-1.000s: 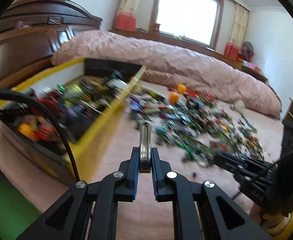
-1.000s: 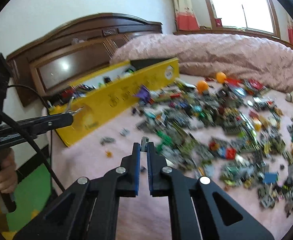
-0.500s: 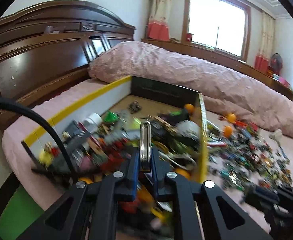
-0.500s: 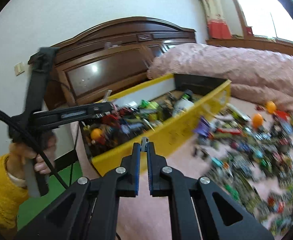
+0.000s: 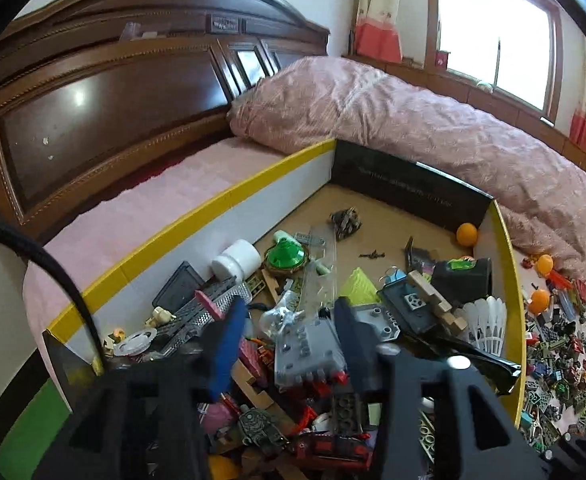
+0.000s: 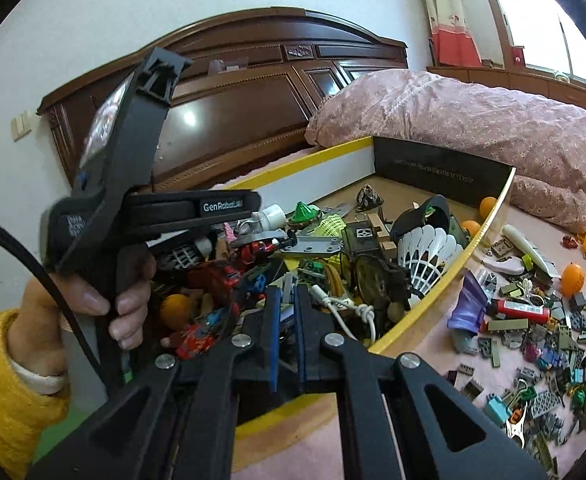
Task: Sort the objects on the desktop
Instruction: 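Open both tools to drop the held pieces into the yellow box, then move both open tools back over the brick pile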
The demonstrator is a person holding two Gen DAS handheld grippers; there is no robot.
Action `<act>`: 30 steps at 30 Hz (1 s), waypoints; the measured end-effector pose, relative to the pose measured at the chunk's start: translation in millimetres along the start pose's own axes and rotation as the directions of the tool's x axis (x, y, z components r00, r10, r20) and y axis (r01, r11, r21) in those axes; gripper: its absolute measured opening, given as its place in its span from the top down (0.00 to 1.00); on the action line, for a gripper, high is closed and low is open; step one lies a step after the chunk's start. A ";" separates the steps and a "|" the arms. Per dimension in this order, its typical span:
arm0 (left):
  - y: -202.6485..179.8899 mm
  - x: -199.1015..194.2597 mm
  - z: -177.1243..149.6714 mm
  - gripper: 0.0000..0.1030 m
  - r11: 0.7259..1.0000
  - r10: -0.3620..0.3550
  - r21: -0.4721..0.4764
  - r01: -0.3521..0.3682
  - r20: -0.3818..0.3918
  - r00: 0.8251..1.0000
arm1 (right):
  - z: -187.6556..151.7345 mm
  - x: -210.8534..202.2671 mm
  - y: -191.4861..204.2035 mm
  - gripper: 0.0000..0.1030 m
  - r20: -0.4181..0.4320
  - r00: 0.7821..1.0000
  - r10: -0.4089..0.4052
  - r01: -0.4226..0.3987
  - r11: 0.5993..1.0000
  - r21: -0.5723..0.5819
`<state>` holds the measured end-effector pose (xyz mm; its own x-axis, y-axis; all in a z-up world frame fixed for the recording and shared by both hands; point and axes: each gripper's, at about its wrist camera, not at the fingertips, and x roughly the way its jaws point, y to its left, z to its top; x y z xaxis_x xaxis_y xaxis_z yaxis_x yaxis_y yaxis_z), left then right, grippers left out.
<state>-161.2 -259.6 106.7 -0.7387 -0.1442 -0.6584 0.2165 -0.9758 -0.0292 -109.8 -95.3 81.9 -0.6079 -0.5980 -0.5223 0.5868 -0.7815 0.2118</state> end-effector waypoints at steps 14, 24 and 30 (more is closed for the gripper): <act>0.7 -7.0 -4.5 0.40 0.999 0.036 0.002 -0.036 0.016 0.999 | -7.5 -7.4 20.0 0.35 0.046 0.999 -0.005 0.010 0.995 -0.096; -0.2 -33.9 -15.9 0.21 0.998 0.047 -0.034 -0.046 0.027 0.999 | -12.6 -54.4 10.3 0.17 0.104 0.995 -0.003 0.005 1.000 -0.019; -10.6 -61.2 -26.5 0.21 0.999 0.040 -0.027 -0.038 0.067 0.997 | -22.2 -84.2 1.8 0.07 0.102 0.995 -0.020 0.019 1.000 0.006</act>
<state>-101.4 -236.1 127.4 -0.7707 -0.1936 -0.6071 0.2618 -0.9648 -0.0247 -45.7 -42.5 107.9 -0.6708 -0.5973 -0.4396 0.5715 -0.7941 0.2070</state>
